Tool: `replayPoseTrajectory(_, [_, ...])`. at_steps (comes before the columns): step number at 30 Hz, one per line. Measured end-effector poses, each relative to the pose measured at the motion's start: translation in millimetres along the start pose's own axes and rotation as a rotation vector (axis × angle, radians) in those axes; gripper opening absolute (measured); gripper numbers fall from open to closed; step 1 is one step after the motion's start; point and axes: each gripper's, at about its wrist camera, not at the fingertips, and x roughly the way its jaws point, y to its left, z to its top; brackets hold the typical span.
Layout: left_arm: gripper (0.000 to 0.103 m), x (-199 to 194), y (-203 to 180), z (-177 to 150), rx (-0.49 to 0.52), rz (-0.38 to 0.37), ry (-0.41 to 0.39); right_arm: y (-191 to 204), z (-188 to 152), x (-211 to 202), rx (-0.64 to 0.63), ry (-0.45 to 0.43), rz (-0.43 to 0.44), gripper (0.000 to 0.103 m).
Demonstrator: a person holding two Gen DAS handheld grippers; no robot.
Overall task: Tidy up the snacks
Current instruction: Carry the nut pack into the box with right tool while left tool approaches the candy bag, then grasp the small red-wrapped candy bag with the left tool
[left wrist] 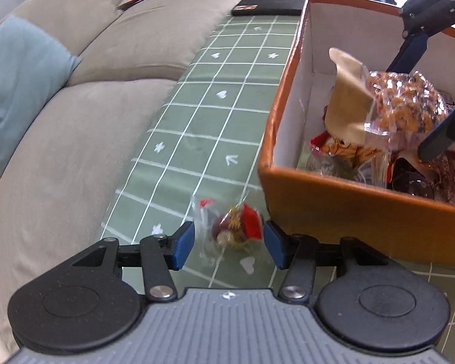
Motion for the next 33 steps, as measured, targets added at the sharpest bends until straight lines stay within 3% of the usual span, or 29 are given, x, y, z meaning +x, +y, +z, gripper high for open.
replayPoseTrajectory(10, [0.055, 26, -5, 12, 0.117, -0.035, 0.085, 1, 0, 7, -0.013, 0.020, 0.018, 0.071])
replayPoseTrajectory(13, [0.051, 36, -6, 14, 0.132, -0.014, 0.136, -1, 1, 9, -0.006, 0.018, 0.021, 0.071])
replayPoseTrajectory(17, [0.047, 40, 5, 16, 0.028, -0.030, 0.148, -3, -1, 10, -0.004, 0.021, 0.023, 0.072])
replayPoseTrajectory(24, [0.041, 30, 8, 6, -0.120, 0.010, 0.171, -3, -3, 9, -0.001, 0.032, 0.017, 0.072])
replayPoseTrajectory(28, [0.041, 14, 13, -7, -0.276, 0.039, 0.164, -4, -6, 6, 0.014, 0.045, 0.011, 0.072])
replayPoseTrajectory(33, [0.041, -17, 16, -23, -0.450, 0.014, 0.150, -3, -18, 3, 0.031, 0.101, 0.027, 0.072])
